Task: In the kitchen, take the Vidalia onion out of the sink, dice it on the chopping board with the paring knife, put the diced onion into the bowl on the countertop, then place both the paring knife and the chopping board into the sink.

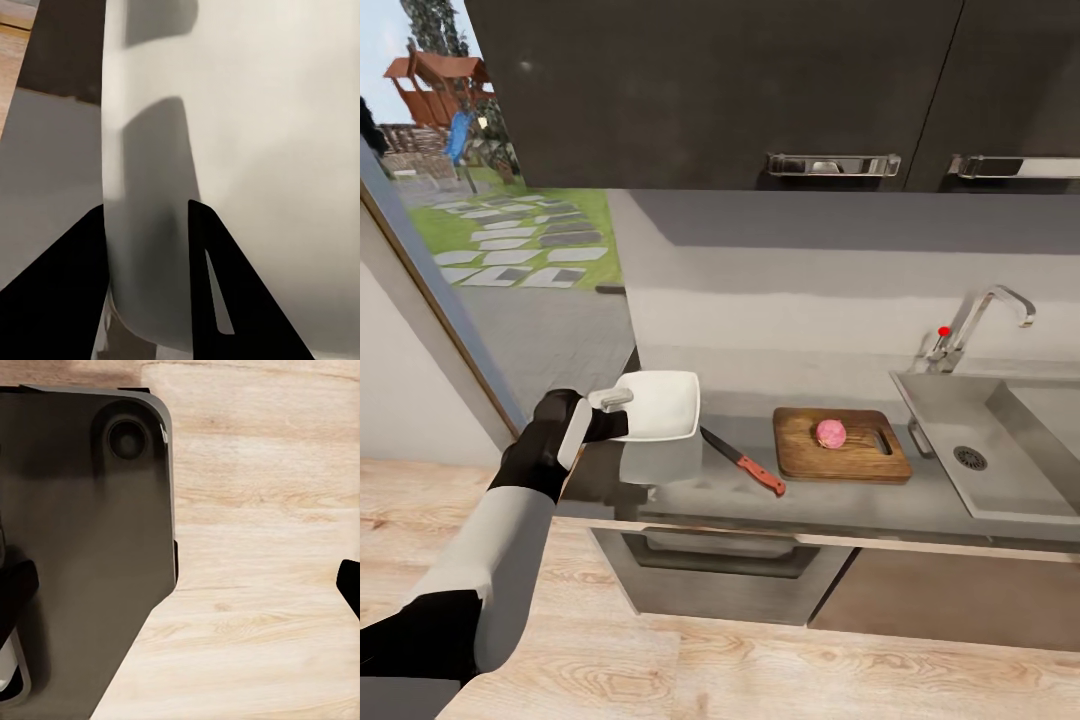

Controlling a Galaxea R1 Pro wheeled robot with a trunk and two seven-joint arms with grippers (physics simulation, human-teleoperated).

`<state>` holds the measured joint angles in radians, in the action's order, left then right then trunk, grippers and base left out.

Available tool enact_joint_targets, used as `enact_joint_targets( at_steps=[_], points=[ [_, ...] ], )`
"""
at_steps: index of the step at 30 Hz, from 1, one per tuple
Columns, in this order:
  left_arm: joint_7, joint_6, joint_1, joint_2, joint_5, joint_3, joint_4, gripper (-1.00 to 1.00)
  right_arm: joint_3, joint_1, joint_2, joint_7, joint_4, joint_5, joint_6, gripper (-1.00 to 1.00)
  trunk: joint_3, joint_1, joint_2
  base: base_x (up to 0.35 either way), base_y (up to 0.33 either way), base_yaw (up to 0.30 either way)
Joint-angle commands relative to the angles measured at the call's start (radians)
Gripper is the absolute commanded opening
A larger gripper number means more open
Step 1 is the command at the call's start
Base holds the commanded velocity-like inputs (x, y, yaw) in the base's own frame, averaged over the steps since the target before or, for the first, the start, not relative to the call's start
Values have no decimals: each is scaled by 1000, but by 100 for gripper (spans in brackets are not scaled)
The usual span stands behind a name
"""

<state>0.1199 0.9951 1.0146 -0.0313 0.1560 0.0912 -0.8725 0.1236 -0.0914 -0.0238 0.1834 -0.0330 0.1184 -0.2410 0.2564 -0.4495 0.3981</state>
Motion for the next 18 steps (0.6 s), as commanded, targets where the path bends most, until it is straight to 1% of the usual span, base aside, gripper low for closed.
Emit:
enact_joint_targets(
  at_steps=[1,18],
  points=[
    [9,4,1,-1,13,3,-1,-100,8,-1,0,4,1,11,-3,100,2,-1,2,0,0,0],
    [9,4,1,-1,11,3,-4,-100,8,-1,-1,4,1,10,-4,100,2,-1,2,0,0,0]
  ],
)
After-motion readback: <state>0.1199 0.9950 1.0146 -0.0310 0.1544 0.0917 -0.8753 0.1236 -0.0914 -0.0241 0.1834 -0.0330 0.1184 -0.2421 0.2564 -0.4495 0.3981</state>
